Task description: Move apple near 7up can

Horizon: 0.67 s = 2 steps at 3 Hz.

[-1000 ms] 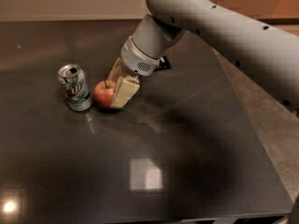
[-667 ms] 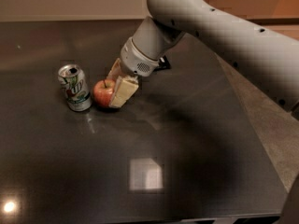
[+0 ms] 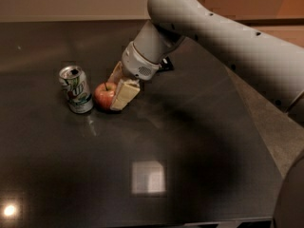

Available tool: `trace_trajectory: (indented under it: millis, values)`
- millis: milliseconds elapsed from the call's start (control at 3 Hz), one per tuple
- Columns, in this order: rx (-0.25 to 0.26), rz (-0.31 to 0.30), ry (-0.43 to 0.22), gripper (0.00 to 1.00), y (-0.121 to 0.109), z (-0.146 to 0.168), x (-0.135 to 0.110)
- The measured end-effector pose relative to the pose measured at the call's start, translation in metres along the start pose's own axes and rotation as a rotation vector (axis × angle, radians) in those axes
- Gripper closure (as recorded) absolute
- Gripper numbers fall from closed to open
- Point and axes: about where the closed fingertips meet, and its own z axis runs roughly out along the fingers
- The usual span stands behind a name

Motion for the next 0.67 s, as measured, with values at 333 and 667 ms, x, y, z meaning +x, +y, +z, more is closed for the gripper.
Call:
trace_trajectory:
  millis: [333,667]
  values:
    - [-0.002,-0.002,0.000,0.00,0.0005,0.0009,-0.0010]
    - [-0.002,-0.002,0.000,0.00,0.0006,0.0009,-0.0010]
